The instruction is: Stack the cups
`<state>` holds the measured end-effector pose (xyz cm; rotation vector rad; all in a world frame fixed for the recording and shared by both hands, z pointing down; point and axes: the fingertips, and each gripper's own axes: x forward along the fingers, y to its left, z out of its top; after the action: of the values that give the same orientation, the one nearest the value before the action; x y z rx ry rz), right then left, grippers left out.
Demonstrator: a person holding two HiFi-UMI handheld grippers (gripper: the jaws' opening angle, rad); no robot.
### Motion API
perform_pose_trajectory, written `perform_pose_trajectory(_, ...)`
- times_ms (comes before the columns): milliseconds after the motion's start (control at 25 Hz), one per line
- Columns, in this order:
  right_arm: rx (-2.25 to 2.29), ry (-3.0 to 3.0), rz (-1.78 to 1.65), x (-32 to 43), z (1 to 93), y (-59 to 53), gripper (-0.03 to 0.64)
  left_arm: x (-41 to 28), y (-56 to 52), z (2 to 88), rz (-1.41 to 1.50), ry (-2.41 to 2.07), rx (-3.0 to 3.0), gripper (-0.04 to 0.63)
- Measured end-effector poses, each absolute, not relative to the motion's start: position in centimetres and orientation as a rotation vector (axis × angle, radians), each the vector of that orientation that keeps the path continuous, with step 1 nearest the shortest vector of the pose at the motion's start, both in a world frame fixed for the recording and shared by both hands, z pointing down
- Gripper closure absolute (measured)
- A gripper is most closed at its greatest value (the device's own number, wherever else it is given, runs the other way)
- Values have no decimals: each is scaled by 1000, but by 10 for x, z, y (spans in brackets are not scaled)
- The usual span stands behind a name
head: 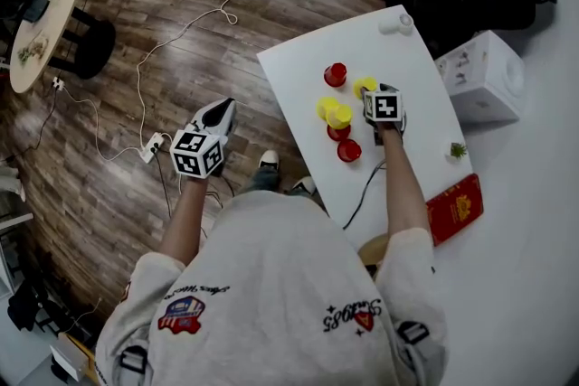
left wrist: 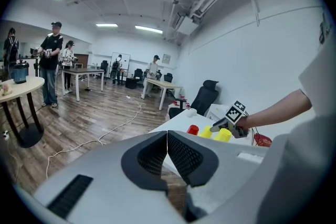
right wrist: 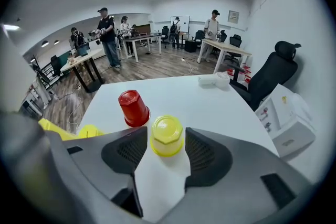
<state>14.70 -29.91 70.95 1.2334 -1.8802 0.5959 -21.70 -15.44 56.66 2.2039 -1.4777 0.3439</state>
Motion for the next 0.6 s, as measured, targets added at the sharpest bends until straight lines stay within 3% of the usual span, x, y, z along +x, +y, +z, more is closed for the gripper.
perform_pose_trajectory(600, 1221, -1877, 726, 154, 726, -293, 423, -210, -154, 566, 380, -1458, 2234, 589)
